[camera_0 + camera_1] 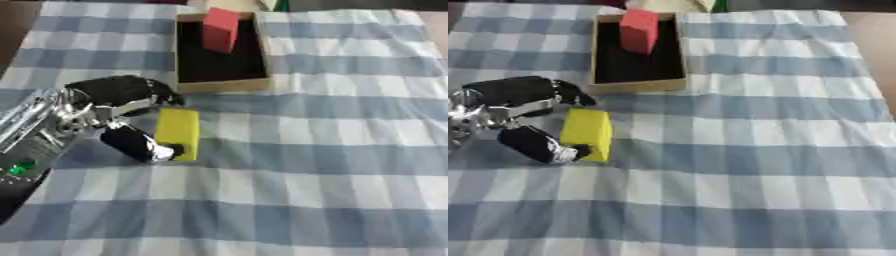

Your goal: Pick up objects on the table and place them in the box.

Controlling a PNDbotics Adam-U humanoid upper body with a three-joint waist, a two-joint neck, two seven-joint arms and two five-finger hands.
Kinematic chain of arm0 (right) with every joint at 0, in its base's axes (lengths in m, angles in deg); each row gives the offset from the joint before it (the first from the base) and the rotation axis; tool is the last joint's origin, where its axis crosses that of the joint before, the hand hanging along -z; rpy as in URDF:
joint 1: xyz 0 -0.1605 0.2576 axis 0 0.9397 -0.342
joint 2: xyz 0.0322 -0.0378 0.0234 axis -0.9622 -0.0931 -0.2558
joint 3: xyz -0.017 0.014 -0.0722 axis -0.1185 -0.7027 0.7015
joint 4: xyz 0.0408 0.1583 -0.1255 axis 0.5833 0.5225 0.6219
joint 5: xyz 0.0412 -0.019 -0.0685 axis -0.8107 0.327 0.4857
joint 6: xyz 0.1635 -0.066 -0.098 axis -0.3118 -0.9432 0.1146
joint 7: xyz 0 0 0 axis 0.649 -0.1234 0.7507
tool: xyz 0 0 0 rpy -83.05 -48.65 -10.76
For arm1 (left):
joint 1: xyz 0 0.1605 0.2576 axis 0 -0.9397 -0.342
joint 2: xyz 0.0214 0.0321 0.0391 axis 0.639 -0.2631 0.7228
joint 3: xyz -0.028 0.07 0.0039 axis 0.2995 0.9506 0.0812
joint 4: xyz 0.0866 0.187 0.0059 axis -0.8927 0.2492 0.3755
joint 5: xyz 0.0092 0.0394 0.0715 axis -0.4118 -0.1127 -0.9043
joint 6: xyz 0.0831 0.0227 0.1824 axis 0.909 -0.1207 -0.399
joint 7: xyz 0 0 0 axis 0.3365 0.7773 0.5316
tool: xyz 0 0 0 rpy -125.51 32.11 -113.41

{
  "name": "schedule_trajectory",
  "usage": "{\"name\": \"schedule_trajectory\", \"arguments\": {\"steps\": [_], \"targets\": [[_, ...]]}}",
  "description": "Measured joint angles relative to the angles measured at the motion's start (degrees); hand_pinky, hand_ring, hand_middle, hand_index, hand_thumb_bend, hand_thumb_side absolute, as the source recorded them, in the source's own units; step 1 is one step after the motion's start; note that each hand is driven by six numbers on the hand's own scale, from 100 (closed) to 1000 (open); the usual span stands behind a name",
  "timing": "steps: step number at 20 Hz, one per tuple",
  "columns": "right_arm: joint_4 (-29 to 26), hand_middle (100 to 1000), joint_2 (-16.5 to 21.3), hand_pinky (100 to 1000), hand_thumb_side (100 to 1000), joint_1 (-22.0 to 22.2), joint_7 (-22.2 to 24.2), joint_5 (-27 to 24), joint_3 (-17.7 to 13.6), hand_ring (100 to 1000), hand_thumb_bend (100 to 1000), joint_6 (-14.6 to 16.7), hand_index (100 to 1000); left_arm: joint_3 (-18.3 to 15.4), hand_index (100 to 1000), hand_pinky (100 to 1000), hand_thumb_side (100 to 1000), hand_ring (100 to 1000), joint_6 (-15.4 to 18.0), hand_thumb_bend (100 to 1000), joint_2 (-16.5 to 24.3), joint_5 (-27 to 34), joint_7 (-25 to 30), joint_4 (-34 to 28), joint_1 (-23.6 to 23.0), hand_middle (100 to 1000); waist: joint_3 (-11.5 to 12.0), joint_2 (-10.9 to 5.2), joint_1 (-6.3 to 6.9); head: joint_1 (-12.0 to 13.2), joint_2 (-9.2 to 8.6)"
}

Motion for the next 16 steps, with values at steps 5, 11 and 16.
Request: {"name": "schedule_trajectory", "arguments": {"steps": [5,11,16], "targets": [[0.0,617,-0.3,812,756,0.1,0.0,-0.1,-0.3,836,208,0.0,802,0.2,848,692,523,731,1.6,298,-0.4,-0.2,-0.7,1.0,0.1,690,0.0,0.06,0.0,0.0,0.0],[0.0,615,-0.4,811,762,0.6,-0.1,-0.2,-0.6,836,211,-0.1,802,0.2,795,638,537,653,3.6,100,-0.4,0.1,-1.1,0.1,-0.1,608,0.1,0.06,-0.03,0.0,-0.01],[0.0,613,-0.4,810,764,1.0,-0.2,-0.5,-0.7,835,214,-0.3,803,0.0,797,640,564,656,2.6,100,0.2,-0.1,-3.3,-3.1,-0.5,614,0.4,0.07,-0.02,0.0,-0.03]]}}
